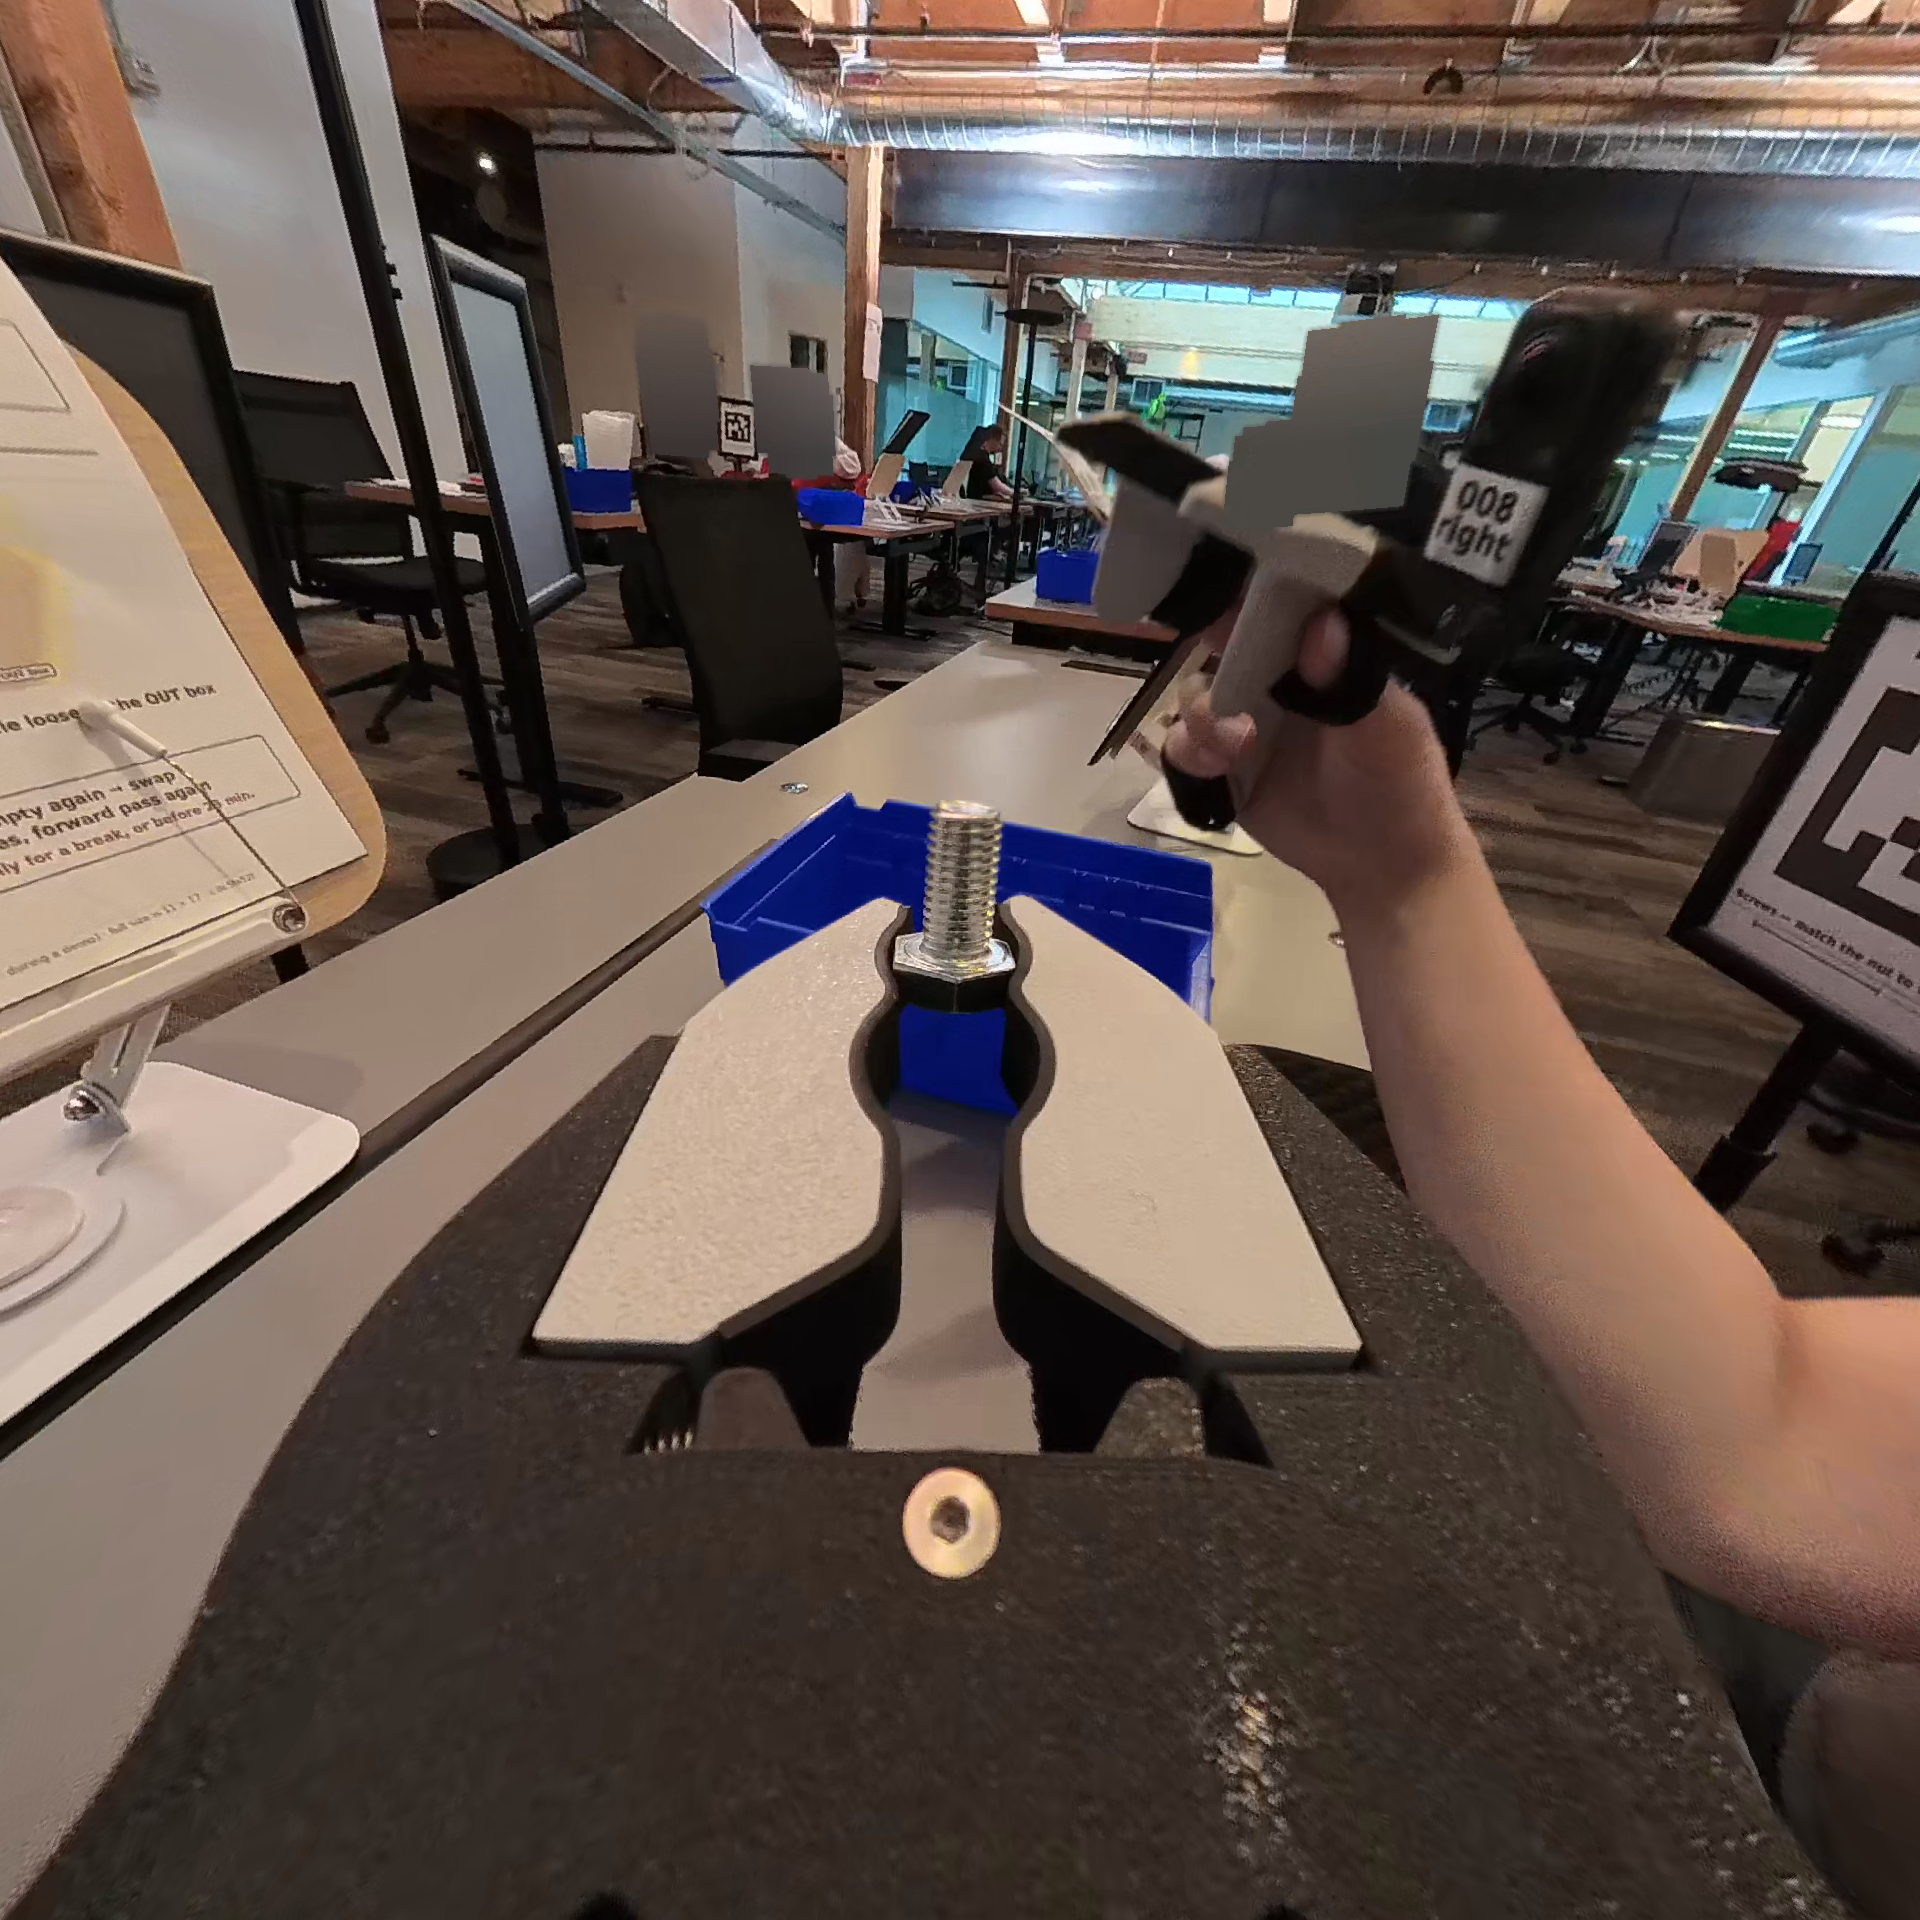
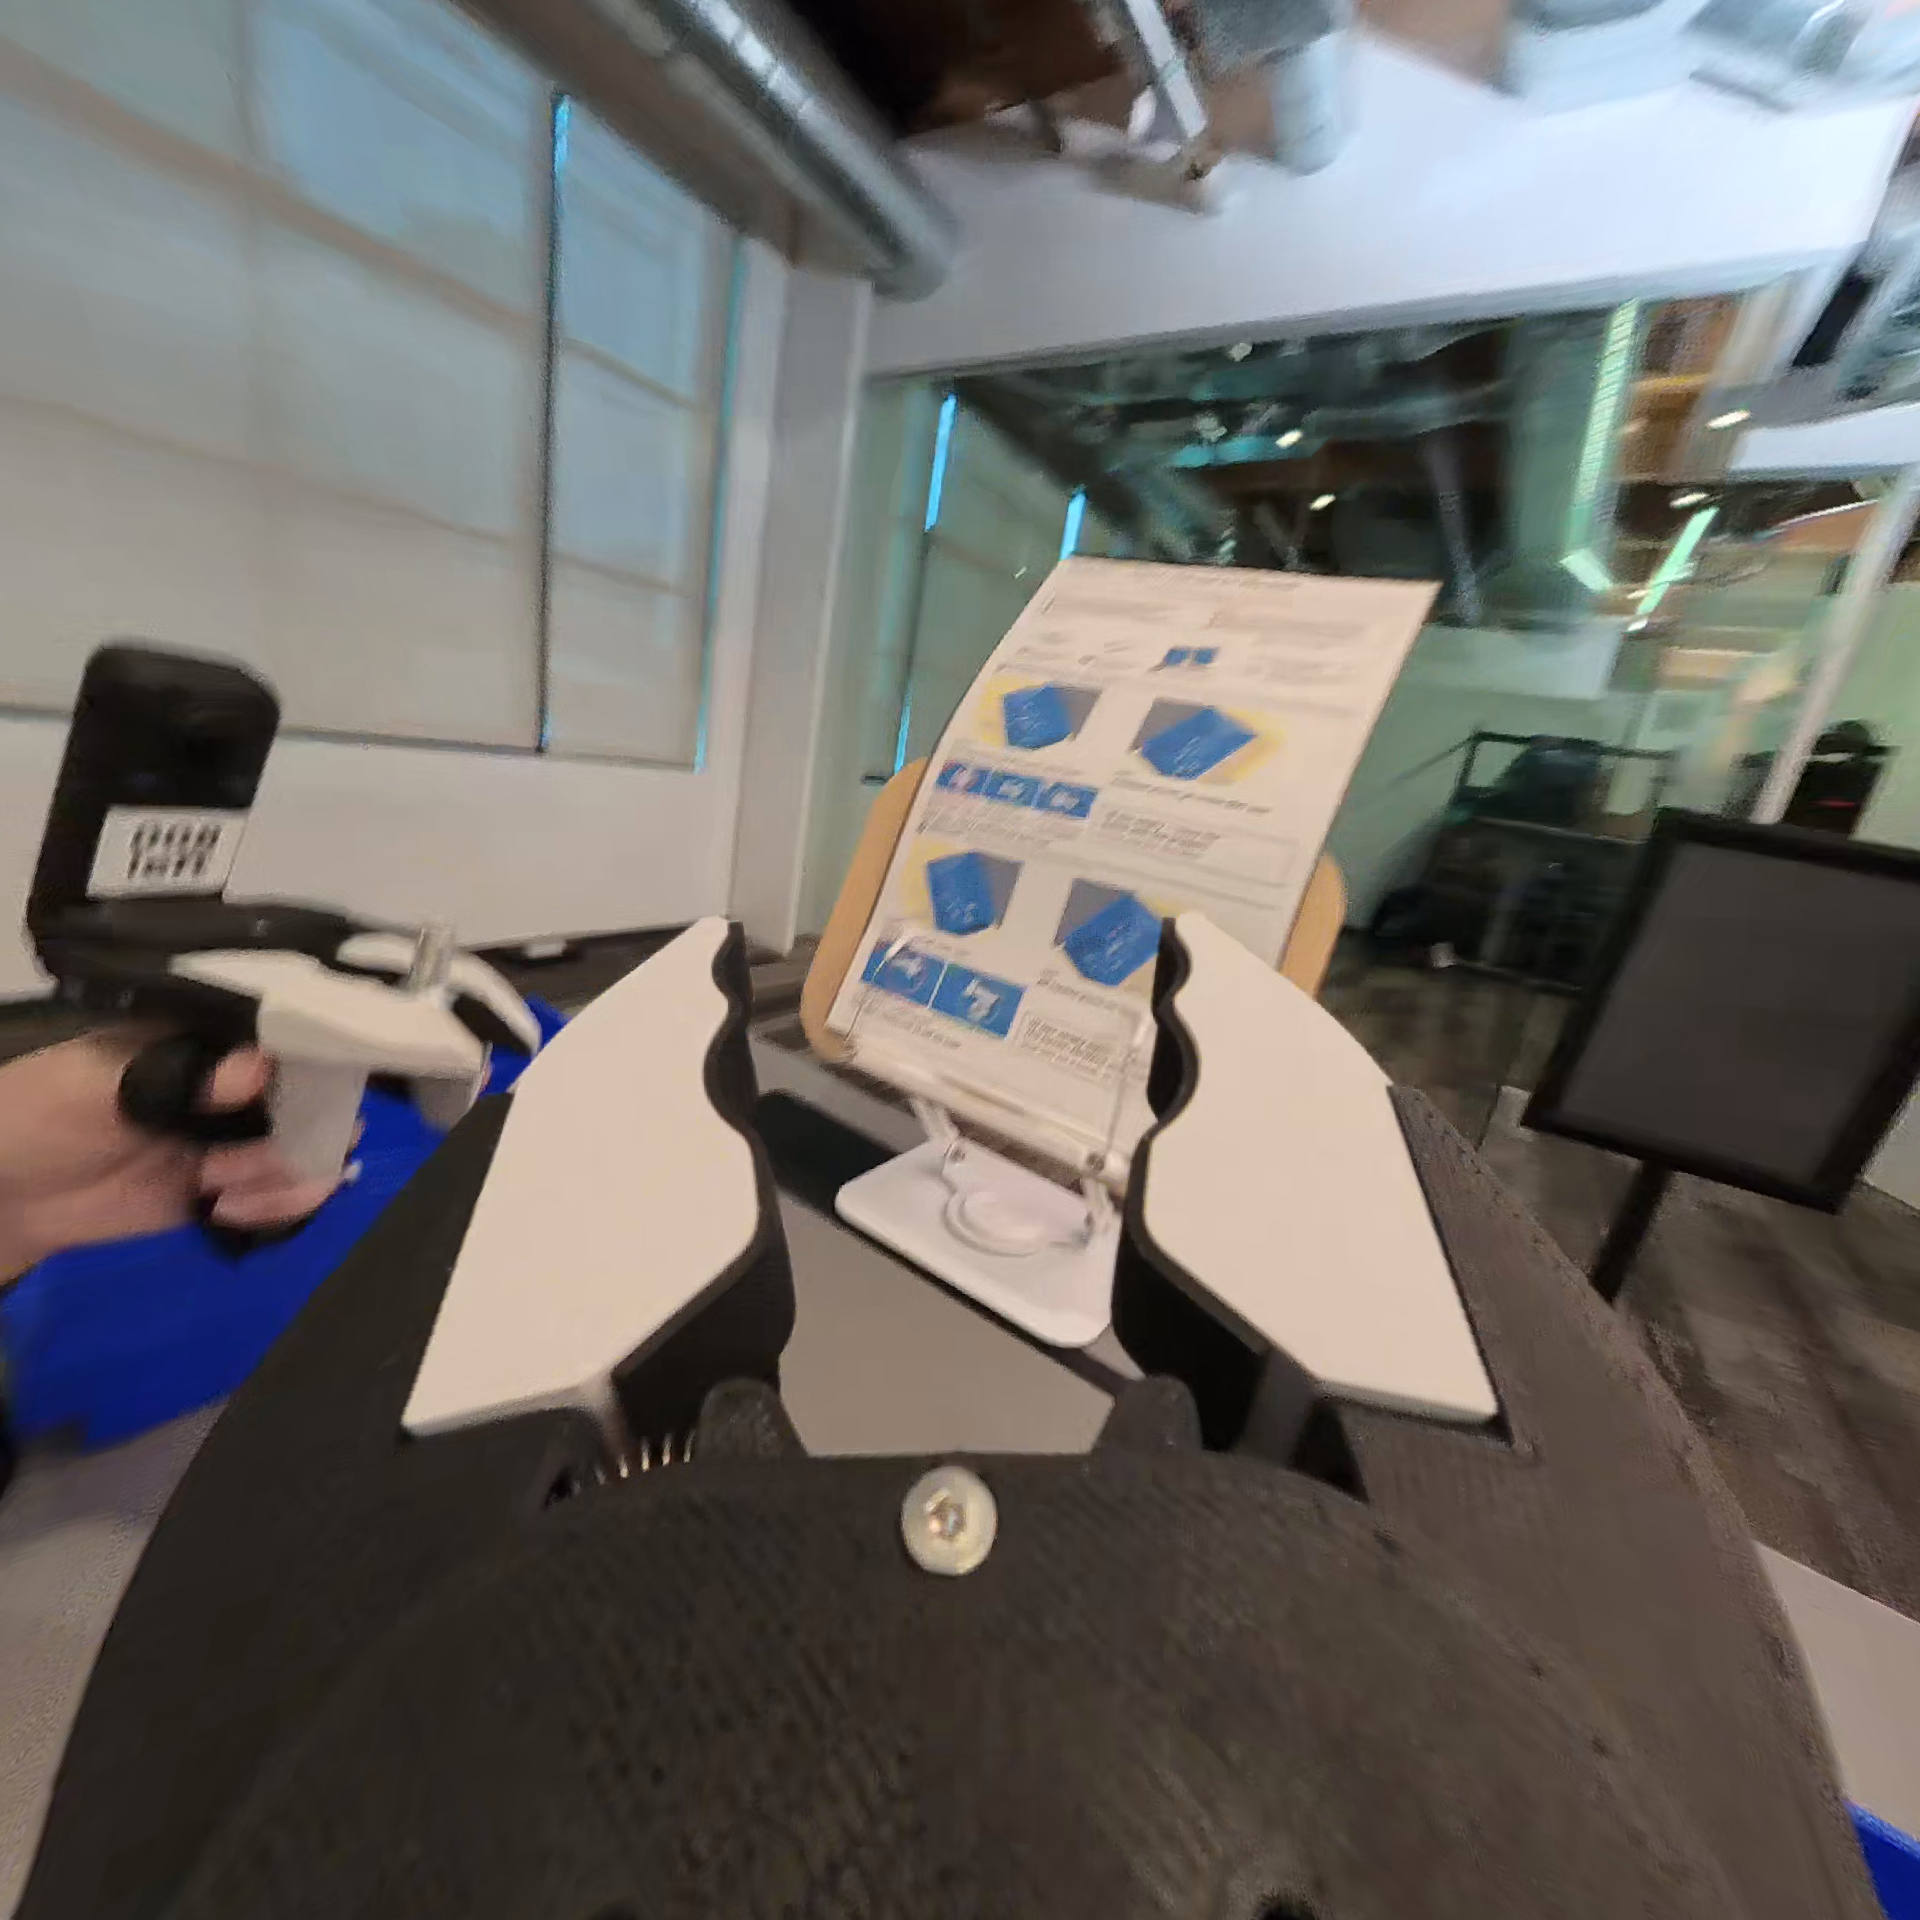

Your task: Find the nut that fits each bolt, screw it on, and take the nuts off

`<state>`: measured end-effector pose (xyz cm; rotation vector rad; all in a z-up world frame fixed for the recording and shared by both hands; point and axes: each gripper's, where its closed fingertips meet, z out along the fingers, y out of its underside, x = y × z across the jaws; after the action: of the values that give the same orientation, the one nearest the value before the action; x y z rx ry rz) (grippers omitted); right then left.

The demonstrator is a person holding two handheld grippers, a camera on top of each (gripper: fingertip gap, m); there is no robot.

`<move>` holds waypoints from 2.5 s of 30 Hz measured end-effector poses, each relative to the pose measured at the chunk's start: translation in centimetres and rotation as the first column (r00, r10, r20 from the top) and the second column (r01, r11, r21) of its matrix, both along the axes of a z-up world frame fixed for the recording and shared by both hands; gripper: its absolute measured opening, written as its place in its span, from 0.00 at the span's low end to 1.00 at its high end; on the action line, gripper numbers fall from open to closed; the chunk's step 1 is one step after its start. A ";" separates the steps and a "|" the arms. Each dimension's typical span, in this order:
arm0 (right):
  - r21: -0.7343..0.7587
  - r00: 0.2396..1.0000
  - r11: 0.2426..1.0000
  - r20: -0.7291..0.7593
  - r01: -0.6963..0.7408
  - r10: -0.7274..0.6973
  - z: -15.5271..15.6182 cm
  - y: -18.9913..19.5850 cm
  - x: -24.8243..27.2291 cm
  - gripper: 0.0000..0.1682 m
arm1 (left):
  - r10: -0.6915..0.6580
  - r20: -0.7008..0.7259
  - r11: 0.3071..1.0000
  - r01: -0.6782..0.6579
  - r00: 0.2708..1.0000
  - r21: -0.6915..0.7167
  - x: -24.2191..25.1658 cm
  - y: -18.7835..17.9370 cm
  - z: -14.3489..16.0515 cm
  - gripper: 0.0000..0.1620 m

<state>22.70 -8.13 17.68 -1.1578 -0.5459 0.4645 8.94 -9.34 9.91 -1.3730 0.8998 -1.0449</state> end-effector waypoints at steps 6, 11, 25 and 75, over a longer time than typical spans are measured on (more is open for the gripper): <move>0.146 0.994 0.985 -0.039 -0.092 0.099 3.6 -2.3 -2.9 0.41 | 0.013 0.007 1.000 -0.012 1.000 -0.026 -0.9 1.1 -0.2 0.09; 0.083 0.981 0.990 0.164 -0.115 0.100 1.1 -0.9 -6.7 0.42 | 0.048 0.042 0.998 -0.045 0.998 -0.048 -2.4 2.3 0.3 0.09; -0.046 0.848 0.890 0.287 -0.453 0.446 -0.7 -7.7 -10.5 0.37 | 0.132 0.114 0.991 -0.132 0.985 -0.004 -6.9 3.1 3.3 0.09; -0.784 -0.310 0.341 0.544 -0.518 0.780 -33.3 -26.1 -24.9 0.11 | 0.100 0.058 0.994 -0.102 0.993 0.032 -7.6 1.9 4.0 0.09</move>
<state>-2.18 -34.22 -15.59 -1.1065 -2.5551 0.8129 1.33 -7.47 13.92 -1.3399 0.7957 -0.9812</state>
